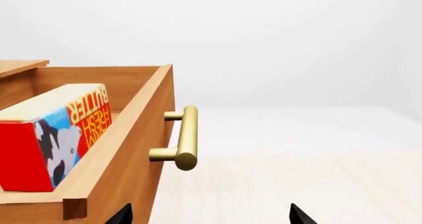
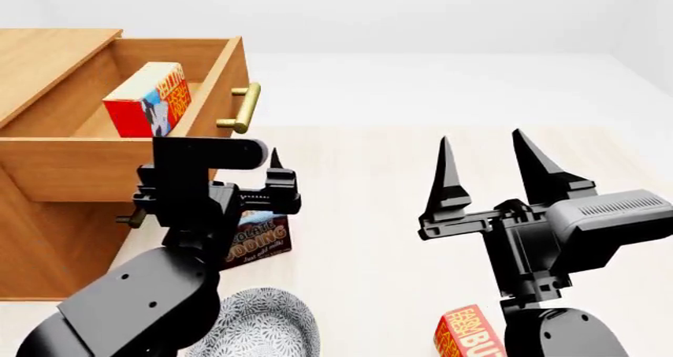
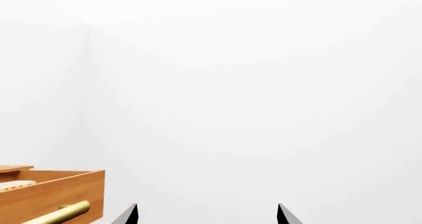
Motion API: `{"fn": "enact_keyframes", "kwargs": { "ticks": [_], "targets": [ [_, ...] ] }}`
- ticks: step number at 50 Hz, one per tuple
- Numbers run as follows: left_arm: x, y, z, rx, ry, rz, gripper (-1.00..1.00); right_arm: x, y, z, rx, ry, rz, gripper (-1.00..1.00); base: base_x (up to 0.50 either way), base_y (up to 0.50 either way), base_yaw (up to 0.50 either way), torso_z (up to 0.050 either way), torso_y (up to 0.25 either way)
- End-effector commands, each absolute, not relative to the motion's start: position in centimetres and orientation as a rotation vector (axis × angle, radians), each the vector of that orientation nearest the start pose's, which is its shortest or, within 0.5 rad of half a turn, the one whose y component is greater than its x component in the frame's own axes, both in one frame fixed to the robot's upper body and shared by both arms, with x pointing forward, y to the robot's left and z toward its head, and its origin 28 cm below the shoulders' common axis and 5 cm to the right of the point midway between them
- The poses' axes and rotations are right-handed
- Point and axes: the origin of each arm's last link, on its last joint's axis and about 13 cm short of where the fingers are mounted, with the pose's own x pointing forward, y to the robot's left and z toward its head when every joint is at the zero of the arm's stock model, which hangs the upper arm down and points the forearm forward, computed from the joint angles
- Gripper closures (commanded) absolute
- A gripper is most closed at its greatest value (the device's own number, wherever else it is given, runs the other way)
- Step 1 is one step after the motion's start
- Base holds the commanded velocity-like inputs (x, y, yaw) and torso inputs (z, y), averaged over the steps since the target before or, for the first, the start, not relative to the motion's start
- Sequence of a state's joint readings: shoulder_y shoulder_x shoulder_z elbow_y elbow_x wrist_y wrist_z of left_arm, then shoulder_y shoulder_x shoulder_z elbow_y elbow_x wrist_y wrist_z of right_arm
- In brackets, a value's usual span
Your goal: Put the butter at the front in the top drawer of the cabinet and close it.
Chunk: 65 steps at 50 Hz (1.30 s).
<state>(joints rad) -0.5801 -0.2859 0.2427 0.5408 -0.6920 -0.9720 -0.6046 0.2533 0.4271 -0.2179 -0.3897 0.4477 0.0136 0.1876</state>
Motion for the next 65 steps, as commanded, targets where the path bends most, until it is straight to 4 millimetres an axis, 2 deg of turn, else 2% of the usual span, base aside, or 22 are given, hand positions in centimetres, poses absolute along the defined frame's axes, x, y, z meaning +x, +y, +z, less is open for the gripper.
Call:
{"fn": "enact_keyframes", "kwargs": {
  "ticks": [1, 38, 65],
  "targets": [
    [25.1, 17.9, 18.6, 0.027, 0.007, -0.006, -1.0, 24.2, -12.2, 14.7, 0.061, -0.492, 0.185, -1.0, 0.0, 0.0, 0.0, 0.0, 0.0],
    [25.8, 17.9, 18.4, 0.073, 0.024, 0.168, -1.0, 24.0, -12.4, 14.7, 0.062, -0.491, 0.186, -1.0, 0.0, 0.0, 0.0, 0.0, 0.0],
    [27.6, 18.8, 18.6, 0.056, 0.034, 0.273, -1.0, 24.2, -12.3, 14.7, 0.064, -0.49, 0.188, -1.0, 0.0, 0.0, 0.0, 0.0, 0.0]
  ]
}}
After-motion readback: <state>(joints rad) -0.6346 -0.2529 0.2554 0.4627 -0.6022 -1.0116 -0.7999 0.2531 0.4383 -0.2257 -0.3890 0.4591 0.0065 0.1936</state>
